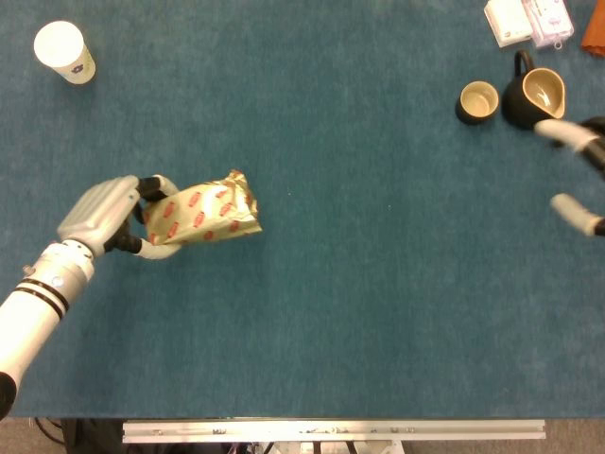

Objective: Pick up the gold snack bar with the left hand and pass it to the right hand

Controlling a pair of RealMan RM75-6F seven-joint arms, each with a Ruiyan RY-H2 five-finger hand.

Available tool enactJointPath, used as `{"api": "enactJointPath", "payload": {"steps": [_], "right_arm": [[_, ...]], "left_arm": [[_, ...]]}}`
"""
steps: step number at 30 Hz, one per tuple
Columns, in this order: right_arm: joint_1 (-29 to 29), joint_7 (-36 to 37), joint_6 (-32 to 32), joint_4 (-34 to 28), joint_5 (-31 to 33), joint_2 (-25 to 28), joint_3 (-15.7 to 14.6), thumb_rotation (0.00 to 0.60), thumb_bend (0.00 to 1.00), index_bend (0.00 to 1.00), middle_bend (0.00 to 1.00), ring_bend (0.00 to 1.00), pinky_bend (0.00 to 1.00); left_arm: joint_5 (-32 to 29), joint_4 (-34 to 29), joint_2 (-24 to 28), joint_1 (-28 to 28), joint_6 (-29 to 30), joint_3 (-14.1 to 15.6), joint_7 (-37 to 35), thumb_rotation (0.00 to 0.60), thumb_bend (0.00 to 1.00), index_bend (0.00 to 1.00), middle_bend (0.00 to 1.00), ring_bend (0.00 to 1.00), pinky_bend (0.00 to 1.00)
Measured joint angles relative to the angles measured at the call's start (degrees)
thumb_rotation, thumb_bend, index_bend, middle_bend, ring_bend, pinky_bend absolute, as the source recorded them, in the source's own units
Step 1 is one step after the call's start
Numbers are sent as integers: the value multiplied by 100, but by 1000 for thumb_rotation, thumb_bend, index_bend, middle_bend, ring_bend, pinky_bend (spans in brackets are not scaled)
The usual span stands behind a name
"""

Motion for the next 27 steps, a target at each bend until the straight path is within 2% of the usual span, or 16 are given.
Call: {"api": "enactJointPath", "payload": {"steps": [5, 9, 11, 17, 27], "right_arm": [[560, -78, -597, -214, -199, -327, 28, 600, 139, 192, 352, 272, 350], [955, -307, -990, -301, -245, -702, 63, 600, 27, 171, 321, 251, 350], [1128, -490, -1146, -319, -251, -907, 93, 600, 4, 160, 304, 241, 350], [1544, -986, -1437, -314, -203, -1408, 231, 600, 2, 145, 289, 233, 350], [2119, -1533, -1784, -185, -48, -2012, 402, 600, 7, 144, 285, 231, 350]], "left_arm": [[-170, -374, 187, -228, -237, -125, -165, 600, 237, 529, 499, 383, 450], [-361, -613, 276, -405, -369, -189, -220, 600, 237, 527, 499, 383, 450], [-477, -709, 319, -502, -482, -213, -264, 600, 237, 527, 499, 383, 450], [-796, -958, 497, -820, -871, -301, -479, 600, 237, 520, 498, 383, 455], [-978, -1195, 627, -1114, -1027, -315, -608, 600, 237, 513, 494, 385, 456]]}}
